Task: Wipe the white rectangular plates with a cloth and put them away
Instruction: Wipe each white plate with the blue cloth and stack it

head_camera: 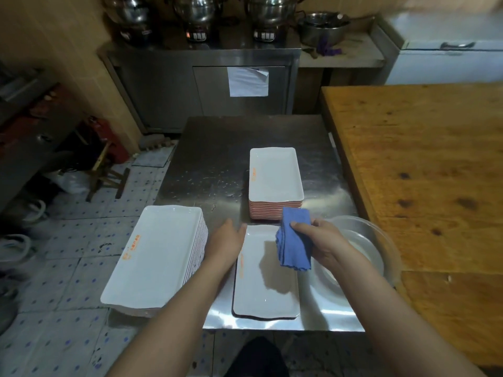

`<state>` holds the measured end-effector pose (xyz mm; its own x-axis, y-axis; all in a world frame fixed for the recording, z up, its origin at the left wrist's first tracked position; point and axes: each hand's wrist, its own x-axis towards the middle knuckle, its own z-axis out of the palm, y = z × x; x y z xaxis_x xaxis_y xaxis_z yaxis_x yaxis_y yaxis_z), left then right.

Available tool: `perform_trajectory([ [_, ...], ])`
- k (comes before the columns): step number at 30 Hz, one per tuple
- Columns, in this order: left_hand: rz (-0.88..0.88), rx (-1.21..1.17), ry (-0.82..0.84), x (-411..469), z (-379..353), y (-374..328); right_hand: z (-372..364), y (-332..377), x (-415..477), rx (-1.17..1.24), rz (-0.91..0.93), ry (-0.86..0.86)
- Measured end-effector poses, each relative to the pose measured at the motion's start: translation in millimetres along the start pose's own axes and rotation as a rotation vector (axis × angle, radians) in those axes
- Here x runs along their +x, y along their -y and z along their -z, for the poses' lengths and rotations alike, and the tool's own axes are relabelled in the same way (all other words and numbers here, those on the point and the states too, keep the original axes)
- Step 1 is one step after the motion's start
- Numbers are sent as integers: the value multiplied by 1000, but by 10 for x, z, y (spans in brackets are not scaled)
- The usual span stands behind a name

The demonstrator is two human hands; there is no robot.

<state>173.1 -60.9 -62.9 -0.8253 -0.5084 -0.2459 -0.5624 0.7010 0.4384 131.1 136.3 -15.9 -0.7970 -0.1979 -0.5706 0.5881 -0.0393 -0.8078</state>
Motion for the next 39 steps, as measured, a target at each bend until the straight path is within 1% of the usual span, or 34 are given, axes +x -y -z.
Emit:
perform_trajectory([
  [3, -2, -114, -80, 248, 218, -281, -74, 159, 53, -1, 58, 1],
  [5, 10, -125, -98, 453, 324, -435, -135, 267, 108, -25, 88, -20],
  [8, 0, -144, -51, 730, 389, -582, -223, 400, 185, -5, 103, -74],
  [12, -22, -156, 0, 1049, 407, -726, -349, 606, 308, 89, 138, -93],
  [16, 10, -186, 84, 1281, 360, -889, -424, 827, 485, 91, 139, -154],
  [18, 14, -195, 114, 1325, 298, -901, -437, 834, 560, 85, 106, -178],
  [24, -69, -217, 48, 1382, 249, -837, -445, 729, 689, 83, -4, -225],
  [28, -60, -227, -8, 1396, 341, -854, -463, 812, 728, 93, 21, -251],
  [32, -69, -205, -13, 1375, 425, -811, -504, 838, 662, 99, 39, -272],
  [35, -55, -265, 26, 1395, 487, -776, -499, 808, 570, 112, 36, -290],
  [39, -23, -445, 72, 1425, 543, -770, -443, 816, 432, 108, 45, -318],
])
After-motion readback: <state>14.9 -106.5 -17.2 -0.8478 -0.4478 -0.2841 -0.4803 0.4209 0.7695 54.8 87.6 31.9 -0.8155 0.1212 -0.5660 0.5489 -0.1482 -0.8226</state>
